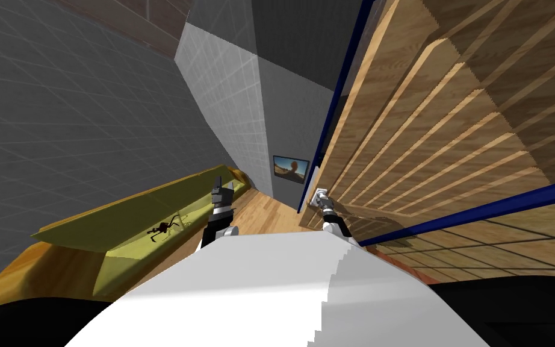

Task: Pull the door open

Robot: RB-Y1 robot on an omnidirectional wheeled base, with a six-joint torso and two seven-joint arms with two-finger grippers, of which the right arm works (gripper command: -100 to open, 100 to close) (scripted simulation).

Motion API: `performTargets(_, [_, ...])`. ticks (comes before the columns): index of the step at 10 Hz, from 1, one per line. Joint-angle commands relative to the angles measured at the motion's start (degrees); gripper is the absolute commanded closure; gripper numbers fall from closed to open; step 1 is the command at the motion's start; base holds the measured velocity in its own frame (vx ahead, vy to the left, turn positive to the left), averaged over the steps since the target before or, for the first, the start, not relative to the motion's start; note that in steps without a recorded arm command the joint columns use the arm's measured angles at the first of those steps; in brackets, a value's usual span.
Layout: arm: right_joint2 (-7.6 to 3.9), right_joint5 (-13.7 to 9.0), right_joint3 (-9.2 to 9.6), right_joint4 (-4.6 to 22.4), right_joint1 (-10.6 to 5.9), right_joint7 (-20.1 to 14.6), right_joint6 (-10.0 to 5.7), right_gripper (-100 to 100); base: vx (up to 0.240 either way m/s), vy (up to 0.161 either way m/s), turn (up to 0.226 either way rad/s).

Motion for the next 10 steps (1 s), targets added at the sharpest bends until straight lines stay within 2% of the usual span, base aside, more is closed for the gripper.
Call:
performTargets(1, [-1.41,-0.06,1.24,-0.40,0.74,-1.64,-0.69,100,-0.229,-0.057,0.232])
performTargets(5, [-4.29,-0.21,3.22,-0.93,2.02,-4.49,-1.80,100,-0.243,-0.060,0.162])
performTargets(6, [-3.78,-0.18,3.02,-0.74,1.91,-3.94,-1.43,100,-0.095,-0.008,0.038])
performTargets(7, [-4.81,-0.02,3.97,-0.94,2.60,-5.03,-1.97,100,-0.181,-0.011,0.143])
performTargets(10, [-6.81,0.25,5.40,-1.56,3.67,-6.89,-3.19,100,-0.236,-0.040,0.142])
